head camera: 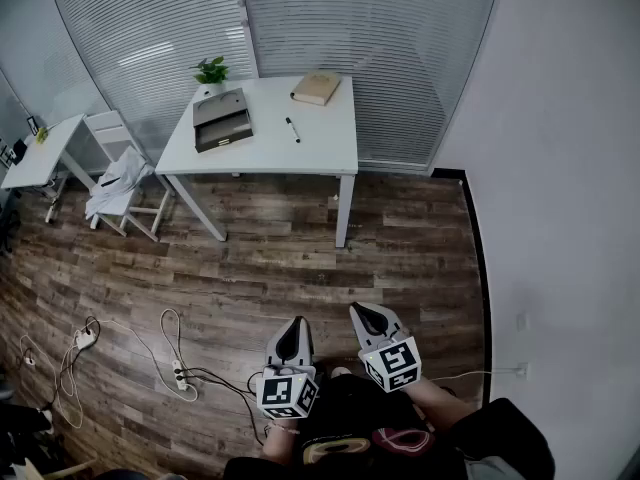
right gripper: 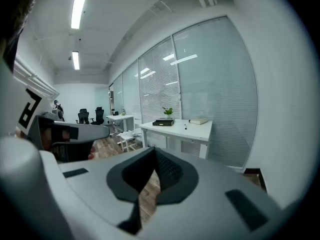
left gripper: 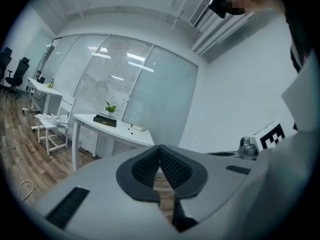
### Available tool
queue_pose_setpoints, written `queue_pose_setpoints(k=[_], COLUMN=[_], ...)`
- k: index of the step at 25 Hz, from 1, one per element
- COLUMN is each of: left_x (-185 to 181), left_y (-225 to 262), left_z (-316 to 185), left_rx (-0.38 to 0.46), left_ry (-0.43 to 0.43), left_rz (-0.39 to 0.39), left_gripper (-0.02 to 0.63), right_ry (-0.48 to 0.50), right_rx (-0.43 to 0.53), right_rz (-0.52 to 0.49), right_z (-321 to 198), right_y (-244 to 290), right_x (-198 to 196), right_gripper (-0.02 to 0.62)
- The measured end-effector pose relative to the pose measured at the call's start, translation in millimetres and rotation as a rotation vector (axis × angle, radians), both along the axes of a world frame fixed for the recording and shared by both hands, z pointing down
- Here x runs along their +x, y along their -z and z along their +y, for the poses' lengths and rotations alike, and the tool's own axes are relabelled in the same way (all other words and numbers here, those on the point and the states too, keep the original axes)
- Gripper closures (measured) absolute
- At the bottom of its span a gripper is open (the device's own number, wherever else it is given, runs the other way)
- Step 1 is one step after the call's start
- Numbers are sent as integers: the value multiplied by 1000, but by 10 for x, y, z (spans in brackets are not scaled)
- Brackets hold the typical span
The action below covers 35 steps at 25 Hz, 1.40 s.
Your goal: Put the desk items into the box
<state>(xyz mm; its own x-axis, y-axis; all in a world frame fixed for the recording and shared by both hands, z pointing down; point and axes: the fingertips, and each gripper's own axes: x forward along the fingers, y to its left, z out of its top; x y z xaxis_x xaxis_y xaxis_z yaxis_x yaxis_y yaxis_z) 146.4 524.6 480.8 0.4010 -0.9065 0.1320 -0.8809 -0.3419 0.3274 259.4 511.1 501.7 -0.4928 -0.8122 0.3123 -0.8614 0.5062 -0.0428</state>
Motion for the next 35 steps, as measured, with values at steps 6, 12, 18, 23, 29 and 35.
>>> queue_pose_setpoints(k=[6,12,18,23,29,35], left_x=[-74,-160,-296,-494,-709,-949], left_y=[-75,-314,-348,-305,-278,-251], left_z=[70,57,-452,-991,-1638,-2112], left_rx=[-6,-42,-37,-41,-27,-30], left_ry=[29,8,-32,-62,-144,-184], left_rz=[-30,-45,-53,-51,-76,-59], left_gripper=[589,589,589,589,588,588], right_ry=[25,6,-34,-30,-69,-124], right_rx=[14,-20,-23,-56,-77,-86], right_rz=[38,41,8,43,38,20], right_z=[-2,-85,-531,-996,-1608,-2057], right_y=[-16,-190,-172,-206,-196,-213], right_x=[-17,-95,-182,-437,-757,-1006], right_gripper=[588,586,584,575,575,575])
